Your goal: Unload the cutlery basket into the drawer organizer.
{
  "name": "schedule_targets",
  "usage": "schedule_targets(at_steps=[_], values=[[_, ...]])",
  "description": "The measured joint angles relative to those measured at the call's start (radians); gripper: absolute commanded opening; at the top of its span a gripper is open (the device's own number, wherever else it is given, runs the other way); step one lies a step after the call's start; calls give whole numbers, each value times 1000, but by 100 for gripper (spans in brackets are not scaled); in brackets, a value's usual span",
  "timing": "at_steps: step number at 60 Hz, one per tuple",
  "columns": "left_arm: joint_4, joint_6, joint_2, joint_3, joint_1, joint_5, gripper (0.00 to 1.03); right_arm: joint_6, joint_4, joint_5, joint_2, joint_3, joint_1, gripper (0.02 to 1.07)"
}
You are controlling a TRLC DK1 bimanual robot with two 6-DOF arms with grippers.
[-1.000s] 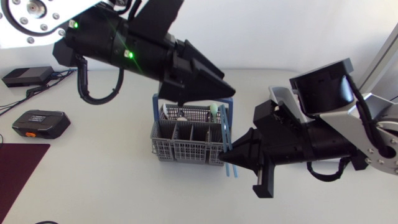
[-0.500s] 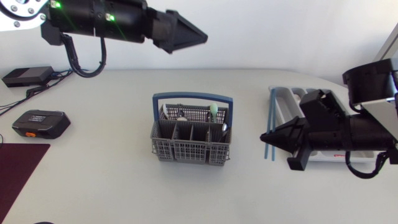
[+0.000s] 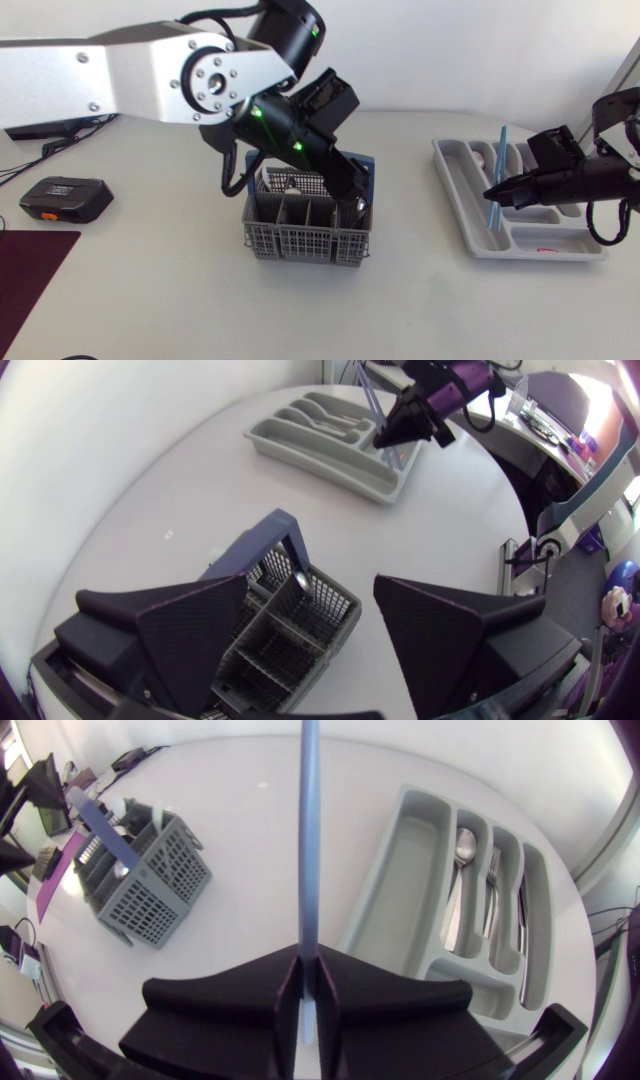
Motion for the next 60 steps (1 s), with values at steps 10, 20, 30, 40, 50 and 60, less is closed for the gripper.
schedule_targets(at_steps=[10,20,30,40,50,60], values=[[-34,-2,88,35,-10,-38,82,50,25,76,173,99,-11,8],[-56,-5,152,79,-11,-68,80,100,43,129,307,185,-11,8],[-63,-13,196,113,-11,-82,78,139,67,168,401,233,-10,10],[-61,-31,196,112,-11,-98,78,164,108,211,440,234,3,11],[30,-40,183,60,-17,-126,78,169,129,223,470,234,9,18],[115,-65,148,-65,-35,-154,78,180,145,245,472,234,10,52]])
